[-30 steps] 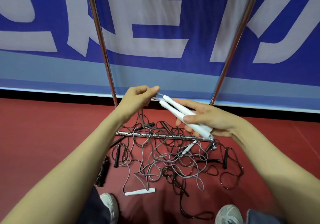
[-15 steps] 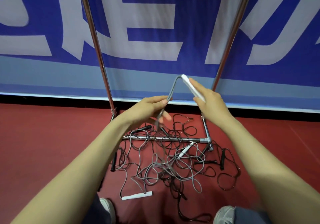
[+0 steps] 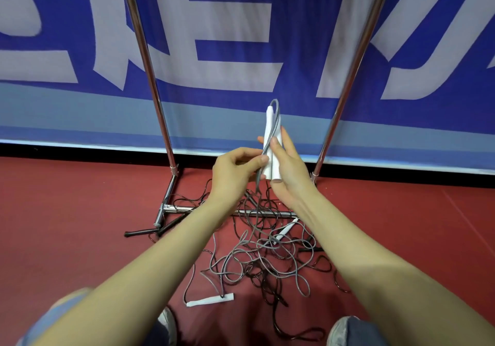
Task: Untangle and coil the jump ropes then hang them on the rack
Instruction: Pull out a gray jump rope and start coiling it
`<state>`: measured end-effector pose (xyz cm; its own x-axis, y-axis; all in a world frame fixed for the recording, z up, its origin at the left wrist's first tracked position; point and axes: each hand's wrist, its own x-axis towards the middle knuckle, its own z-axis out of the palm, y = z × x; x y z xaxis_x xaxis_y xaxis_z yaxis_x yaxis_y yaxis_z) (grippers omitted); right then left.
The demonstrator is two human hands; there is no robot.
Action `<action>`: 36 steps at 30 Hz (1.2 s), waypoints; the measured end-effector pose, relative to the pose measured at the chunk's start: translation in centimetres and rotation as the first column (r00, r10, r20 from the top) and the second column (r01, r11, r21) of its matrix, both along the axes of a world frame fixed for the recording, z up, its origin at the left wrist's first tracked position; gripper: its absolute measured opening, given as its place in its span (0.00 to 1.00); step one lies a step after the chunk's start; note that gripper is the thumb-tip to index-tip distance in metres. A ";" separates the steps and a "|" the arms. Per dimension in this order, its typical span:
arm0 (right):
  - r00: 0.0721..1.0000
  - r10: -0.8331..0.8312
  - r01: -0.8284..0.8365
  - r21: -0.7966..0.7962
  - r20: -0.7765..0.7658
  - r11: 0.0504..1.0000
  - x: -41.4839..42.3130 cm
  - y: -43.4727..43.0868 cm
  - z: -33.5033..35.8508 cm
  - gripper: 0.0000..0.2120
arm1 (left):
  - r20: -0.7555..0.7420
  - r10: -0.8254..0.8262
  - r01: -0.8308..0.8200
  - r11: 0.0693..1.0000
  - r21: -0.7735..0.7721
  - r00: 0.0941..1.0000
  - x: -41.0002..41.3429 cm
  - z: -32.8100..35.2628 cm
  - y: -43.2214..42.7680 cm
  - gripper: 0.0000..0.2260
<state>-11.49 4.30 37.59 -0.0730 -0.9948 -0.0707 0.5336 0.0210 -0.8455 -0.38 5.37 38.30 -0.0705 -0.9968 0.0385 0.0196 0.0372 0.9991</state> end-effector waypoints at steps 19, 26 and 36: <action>0.349 -0.167 -0.157 -0.233 -0.922 0.960 -0.9 1.4 -0.9 0.33 | -0.123 0.046 -0.043 0.999 0.026 0.991 2.5 2.9 -2.0 0.09; 0.284 -0.216 -0.212 -0.281 -0.934 0.936 -2.0 1.6 -0.8 0.36 | -0.182 -0.012 0.034 0.992 0.120 0.983 2.9 2.7 -2.2 0.03; 0.023 -0.206 -0.331 -0.202 -0.978 0.922 -3.0 1.6 -0.7 0.41 | 0.040 0.052 -0.056 0.994 0.094 0.998 3.1 2.8 -2.4 0.06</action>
<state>-14.48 5.89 36.90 0.2612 -0.9252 0.2752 -0.7921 -0.3684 -0.4867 2.71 2.97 41.08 -0.0160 -0.9982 -0.0586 -0.0175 -0.0583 0.9981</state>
